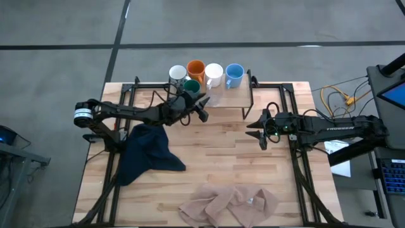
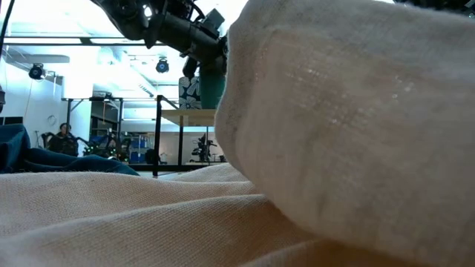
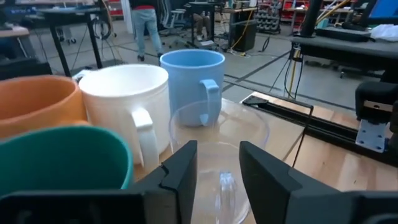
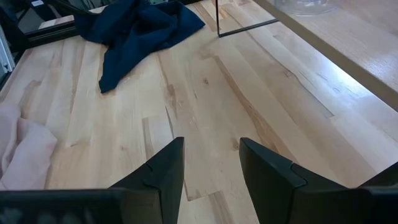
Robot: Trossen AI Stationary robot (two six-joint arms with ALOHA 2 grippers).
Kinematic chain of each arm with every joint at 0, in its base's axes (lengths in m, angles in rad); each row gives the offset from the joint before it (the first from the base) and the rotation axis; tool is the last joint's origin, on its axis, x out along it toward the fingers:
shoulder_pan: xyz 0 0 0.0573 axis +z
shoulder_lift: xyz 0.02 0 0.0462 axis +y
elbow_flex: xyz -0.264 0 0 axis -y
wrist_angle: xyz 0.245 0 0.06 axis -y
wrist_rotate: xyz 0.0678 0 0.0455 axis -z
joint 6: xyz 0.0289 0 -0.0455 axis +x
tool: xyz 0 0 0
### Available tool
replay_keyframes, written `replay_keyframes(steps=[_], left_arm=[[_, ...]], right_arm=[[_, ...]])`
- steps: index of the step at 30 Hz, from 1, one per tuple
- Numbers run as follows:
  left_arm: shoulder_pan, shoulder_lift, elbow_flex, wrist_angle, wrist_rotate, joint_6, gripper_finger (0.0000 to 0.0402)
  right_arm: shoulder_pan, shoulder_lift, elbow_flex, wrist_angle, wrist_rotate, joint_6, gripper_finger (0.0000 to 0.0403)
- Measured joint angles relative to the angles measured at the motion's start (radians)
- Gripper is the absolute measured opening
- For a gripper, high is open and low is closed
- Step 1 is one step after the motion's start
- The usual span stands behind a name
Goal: Stack small to large cups/mugs on shelf
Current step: Return to Home Position
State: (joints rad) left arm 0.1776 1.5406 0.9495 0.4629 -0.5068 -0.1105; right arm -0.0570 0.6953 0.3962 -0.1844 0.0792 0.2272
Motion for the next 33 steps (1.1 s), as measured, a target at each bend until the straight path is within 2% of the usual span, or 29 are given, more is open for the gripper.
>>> replay_keyframes(steps=[12, 18, 21, 27, 33], left_arm=[[-0.001, -0.004, 0.040, -0.001, -0.022, 0.163, 0.0108], [-0.002, -0.052, 0.087, -0.002, -0.090, 0.354, 0.0108], [-0.009, -0.106, 0.118, -0.001, -0.134, 0.457, 0.0108], [-0.021, -0.259, 0.130, -0.008, -0.188, 0.488, 0.0108], [-0.046, -0.410, 0.126, -0.272, -0.186, 0.483, 0.0107]], right_arm=[[0.000, 0.000, 0.000, 0.000, 0.000, 0.000, 0.0148], [0.000, 0.000, 0.000, -0.002, 0.000, 0.000, 0.0148], [0.000, 0.000, 0.000, -0.002, 0.000, 0.000, 0.0148], [0.000, 0.000, 0.000, 0.001, 0.000, 0.000, 0.0148], [0.000, -0.002, 0.000, 0.030, 0.000, -0.012, 0.0148]])
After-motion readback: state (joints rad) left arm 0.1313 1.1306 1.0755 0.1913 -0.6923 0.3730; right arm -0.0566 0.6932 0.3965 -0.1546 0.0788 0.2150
